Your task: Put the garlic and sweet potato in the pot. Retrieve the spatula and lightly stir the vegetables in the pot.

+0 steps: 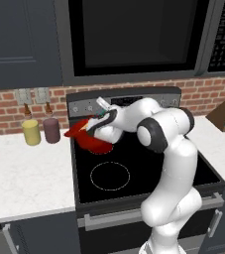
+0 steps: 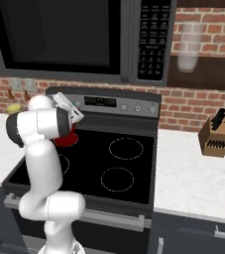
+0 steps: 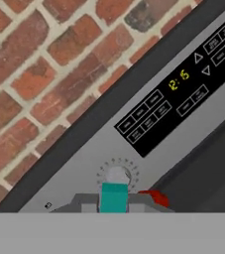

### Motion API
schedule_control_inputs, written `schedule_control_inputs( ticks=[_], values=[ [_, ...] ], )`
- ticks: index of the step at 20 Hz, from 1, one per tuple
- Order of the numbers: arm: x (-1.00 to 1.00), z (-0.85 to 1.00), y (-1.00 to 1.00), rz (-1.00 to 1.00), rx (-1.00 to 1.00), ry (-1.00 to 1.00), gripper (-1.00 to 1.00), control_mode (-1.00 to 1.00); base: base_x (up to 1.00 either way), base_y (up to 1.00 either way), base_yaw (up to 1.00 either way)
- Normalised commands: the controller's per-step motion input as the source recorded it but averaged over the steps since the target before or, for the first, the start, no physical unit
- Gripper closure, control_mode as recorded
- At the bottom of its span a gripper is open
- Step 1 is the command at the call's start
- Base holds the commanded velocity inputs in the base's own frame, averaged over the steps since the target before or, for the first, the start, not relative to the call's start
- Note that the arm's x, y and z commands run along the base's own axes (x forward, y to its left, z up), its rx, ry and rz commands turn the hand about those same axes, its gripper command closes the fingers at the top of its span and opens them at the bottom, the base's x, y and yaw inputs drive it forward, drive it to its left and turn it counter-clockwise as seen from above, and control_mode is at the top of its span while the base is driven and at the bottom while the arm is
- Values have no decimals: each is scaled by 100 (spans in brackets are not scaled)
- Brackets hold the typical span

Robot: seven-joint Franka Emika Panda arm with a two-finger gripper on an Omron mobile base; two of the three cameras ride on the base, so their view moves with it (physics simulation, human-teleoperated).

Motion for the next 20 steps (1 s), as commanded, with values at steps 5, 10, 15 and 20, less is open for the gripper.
schedule_control_inputs(
  ticks=[5,10,15,20],
  values=[
    [6,-12,13,-18,-3,0,100,-100,0,0,0],
    [-23,26,0,-15,0,-3,100,-100,0,0,0],
    [-23,62,0,-11,0,-9,100,-100,0,0,0],
    [-55,38,0,-6,0,-10,100,-100,0,0,0]
  ],
)
